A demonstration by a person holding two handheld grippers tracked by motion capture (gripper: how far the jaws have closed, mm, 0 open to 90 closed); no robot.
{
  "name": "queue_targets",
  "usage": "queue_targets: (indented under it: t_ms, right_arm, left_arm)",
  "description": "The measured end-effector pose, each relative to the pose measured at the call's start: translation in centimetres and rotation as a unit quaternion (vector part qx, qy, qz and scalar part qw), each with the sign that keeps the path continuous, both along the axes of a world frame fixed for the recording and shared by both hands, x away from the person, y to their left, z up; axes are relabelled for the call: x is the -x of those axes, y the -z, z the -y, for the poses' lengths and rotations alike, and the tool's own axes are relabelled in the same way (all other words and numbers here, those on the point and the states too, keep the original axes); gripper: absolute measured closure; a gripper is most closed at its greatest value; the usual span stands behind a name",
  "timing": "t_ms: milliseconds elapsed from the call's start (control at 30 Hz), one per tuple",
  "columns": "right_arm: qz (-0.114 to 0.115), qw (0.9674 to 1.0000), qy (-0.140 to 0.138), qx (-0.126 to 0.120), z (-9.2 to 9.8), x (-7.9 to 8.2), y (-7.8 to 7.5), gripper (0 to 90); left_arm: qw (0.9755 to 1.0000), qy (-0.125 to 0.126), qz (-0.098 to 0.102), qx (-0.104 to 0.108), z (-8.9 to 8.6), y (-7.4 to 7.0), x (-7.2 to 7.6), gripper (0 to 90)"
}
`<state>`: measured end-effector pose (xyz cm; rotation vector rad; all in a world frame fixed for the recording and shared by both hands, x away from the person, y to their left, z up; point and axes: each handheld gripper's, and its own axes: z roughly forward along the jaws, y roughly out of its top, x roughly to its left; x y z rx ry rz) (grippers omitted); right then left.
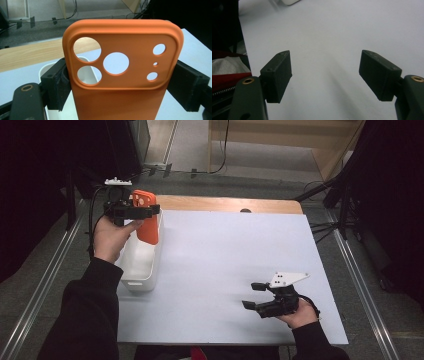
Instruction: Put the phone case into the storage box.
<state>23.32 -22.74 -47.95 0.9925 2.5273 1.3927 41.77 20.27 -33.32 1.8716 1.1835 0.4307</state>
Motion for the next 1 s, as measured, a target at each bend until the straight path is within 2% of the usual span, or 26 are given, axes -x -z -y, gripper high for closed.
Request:
queue_targets:
  t_ms: [133, 233, 267, 333, 433, 667, 833, 1000]
  right_arm:
    - [0.001, 1.0, -0.001, 0.001, -0.1, 0.1, -0.1, 24.8]
    - [0.002, 1.0, -0.002, 0.001, -0.1, 0.1, -0.1, 24.8]
    - [0.002, 1.0, -0.003, 0.0, -0.1, 0.1, -0.1, 24.9]
    - [0.003, 1.0, -0.002, 0.0, -0.1, 0.1, -0.1, 24.9]
    - [0.002, 1.0, 0.0, -0.002, 0.0, 0.1, -0.1, 24.8]
    - [0.001, 1.0, 0.0, -0.002, -0.1, 0.1, -0.2, 24.9]
    - [-0.001, 1.0, -0.001, -0.002, -0.3, 0.1, -0.1, 24.9]
    - [0.001, 1.0, -0.002, -0.005, -0.1, 0.1, -0.2, 24.9]
  left_arm:
    - [0.9999, -0.006, 0.001, -0.008, 0.1, -0.2, -0.6, 15.8]
    - [0.9999, -0.012, 0.0, -0.002, 0.0, 0.0, -1.1, 15.8]
    - [0.9999, -0.016, 0.001, 0.001, -0.1, 0.0, -1.2, 15.7]
    - [0.9996, -0.026, 0.006, -0.007, 0.0, 0.1, -1.5, 15.8]
    - [0.9989, -0.043, 0.017, -0.007, -0.1, 0.2, -1.9, 15.8]
    - [0.998, -0.06, 0.018, -0.014, 0.3, 0.7, -2.7, 15.7]
    - [0.998, -0.06, 0.02, 0.003, 0.1, 0.7, -3.5, 15.7]
    - [0.9971, -0.071, 0.023, -0.015, 0.4, 1.0, -4.3, 15.8]
